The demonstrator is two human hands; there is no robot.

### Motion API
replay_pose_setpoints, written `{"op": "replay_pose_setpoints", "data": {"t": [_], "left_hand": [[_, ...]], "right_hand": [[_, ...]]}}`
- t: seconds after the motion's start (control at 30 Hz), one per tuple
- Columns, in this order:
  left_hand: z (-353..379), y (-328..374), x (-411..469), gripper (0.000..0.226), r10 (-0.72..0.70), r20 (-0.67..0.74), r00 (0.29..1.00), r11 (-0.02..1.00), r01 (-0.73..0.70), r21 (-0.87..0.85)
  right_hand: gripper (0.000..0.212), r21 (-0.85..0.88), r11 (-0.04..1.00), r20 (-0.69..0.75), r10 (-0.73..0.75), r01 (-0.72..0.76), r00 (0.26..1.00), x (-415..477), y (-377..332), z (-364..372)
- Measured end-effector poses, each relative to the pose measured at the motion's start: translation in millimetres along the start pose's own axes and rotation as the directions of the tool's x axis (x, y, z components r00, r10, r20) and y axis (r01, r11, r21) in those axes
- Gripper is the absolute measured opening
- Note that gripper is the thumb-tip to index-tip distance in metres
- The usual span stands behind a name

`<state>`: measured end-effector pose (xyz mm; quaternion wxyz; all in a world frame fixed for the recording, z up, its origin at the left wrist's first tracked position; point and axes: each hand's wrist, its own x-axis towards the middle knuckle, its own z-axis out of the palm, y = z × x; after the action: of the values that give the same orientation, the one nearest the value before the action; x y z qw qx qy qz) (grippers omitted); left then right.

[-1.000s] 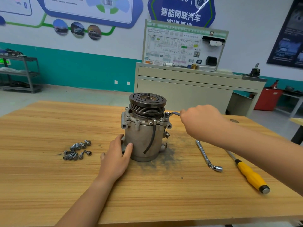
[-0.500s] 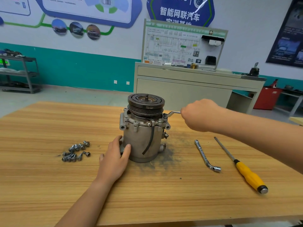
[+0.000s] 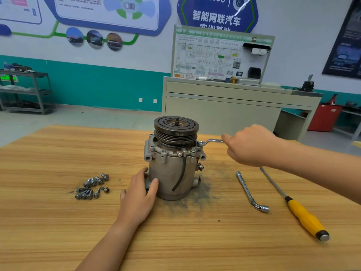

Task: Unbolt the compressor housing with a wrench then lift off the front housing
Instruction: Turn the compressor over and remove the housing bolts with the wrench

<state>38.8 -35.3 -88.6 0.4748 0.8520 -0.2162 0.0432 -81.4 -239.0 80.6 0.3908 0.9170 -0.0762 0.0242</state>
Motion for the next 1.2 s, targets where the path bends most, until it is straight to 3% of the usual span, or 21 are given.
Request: {"op": "replay_pose_setpoints", "data": {"t": [0.23,0.43,0.5,0.57,0.63,0.77,0.87,1.03,1.2], "left_hand": [[-0.7,0.9,0.9,0.052,-0.013,0.006,1.000,0.998,0.014,-0.063],[-1.9,0.3,-0.4,0.051,-0.010,-0.004,1.000,0.997,0.009,-0.082],[-1.9,0.1,0.0,0.052,-0.004,-0.001,1.000,0.996,0.004,-0.088],[-1.5,-0.3,0.7,0.051,-0.004,-0.003,1.000,0.996,0.004,-0.093],[-1.5,-0.6,0.2,0.051,-0.003,0.001,1.000,0.995,0.003,-0.098],[-2.3,-0.3,-0.3,0.051,0.005,0.008,1.000,0.995,-0.004,-0.102],[-2.6,-0.7,-0.7,0.052,0.006,0.011,1.000,0.996,-0.005,-0.094],[-2.0,-1.2,-1.8,0.052,0.002,0.005,1.000,0.996,-0.001,-0.090],[-1.4,-1.2,-1.7,0.051,0.003,0.006,1.000,0.997,-0.002,-0.071]], "right_hand": [[0.023,0.130,0.987,-0.112,0.115,-0.100,0.987,57.6,-6.2,35.9],[0.022,0.203,0.975,-0.268,0.144,-0.091,0.953,84.8,-13.6,36.0],[0.021,0.364,0.918,-0.329,0.286,-0.158,0.900,74.4,-7.4,36.6],[0.022,0.580,0.791,-0.331,0.448,-0.195,0.830,56.2,-5.1,33.9],[0.017,0.679,0.702,-0.239,0.488,-0.214,0.840,37.0,-7.7,30.6],[0.012,0.584,0.769,-0.019,0.334,-0.261,0.942,-0.2,-19.8,11.1],[0.010,0.467,0.857,0.095,0.199,-0.220,0.975,-14.8,-29.4,-5.5],[0.013,0.343,0.919,0.143,0.152,-0.193,0.978,-10.7,-33.0,-17.0],[0.012,0.115,0.987,0.159,0.095,-0.114,0.983,-5.1,-29.8,-26.8]]}}
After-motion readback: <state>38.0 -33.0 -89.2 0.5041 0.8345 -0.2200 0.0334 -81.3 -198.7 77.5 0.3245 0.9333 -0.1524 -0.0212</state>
